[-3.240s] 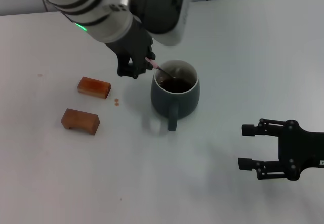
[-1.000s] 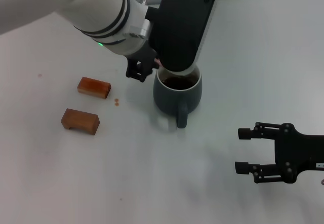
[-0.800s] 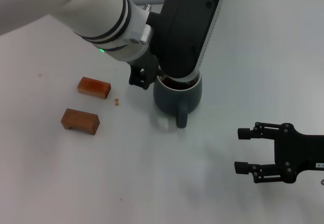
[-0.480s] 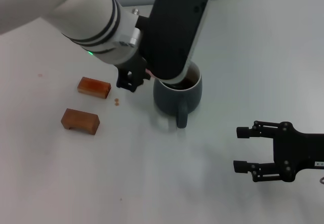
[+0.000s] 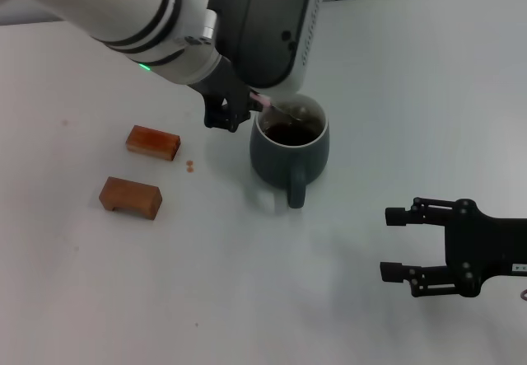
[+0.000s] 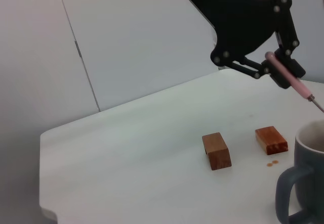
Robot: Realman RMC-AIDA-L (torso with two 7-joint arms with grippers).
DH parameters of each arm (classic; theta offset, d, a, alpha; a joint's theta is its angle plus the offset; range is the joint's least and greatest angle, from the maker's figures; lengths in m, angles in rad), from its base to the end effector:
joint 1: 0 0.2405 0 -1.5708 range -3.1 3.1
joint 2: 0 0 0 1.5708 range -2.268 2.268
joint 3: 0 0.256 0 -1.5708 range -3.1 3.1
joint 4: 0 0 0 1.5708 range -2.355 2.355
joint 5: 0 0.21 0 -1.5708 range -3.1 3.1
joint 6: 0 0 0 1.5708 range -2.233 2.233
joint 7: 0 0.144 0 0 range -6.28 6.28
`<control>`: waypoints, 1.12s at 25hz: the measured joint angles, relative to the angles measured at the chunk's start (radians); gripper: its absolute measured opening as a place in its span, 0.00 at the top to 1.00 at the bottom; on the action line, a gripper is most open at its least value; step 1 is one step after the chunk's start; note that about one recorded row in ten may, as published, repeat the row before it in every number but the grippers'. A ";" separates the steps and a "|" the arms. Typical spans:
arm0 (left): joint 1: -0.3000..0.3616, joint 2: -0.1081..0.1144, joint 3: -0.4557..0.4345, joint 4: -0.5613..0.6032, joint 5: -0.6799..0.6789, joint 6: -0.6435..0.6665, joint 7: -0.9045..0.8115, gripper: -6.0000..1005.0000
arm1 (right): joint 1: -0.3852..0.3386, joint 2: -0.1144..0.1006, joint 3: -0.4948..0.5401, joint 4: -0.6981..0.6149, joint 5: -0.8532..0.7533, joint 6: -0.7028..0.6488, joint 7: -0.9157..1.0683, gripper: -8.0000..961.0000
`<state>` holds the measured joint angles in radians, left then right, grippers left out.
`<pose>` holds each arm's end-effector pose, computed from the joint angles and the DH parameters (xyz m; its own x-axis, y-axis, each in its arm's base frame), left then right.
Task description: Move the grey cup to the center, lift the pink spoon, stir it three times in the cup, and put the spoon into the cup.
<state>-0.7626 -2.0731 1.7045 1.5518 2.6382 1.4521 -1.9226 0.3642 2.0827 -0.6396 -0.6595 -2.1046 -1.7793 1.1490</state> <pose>-0.0627 0.3551 -0.0313 0.7653 -0.3975 -0.5062 -0.5356 -0.8295 -0.1584 0.3009 0.2532 -0.0017 0.8268 -0.2823 -0.4865 -0.3553 -0.9327 -0.0627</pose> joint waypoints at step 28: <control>0.589 0.005 -0.717 -0.478 -0.963 0.234 0.779 0.15 | -0.012 0.002 0.005 0.004 0.112 -0.028 -0.069 0.15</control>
<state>-0.1741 -2.0686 0.9878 1.0741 1.6747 1.6861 -1.1437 0.3522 2.0845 -0.6351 -0.6559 -1.9925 -1.8074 1.0796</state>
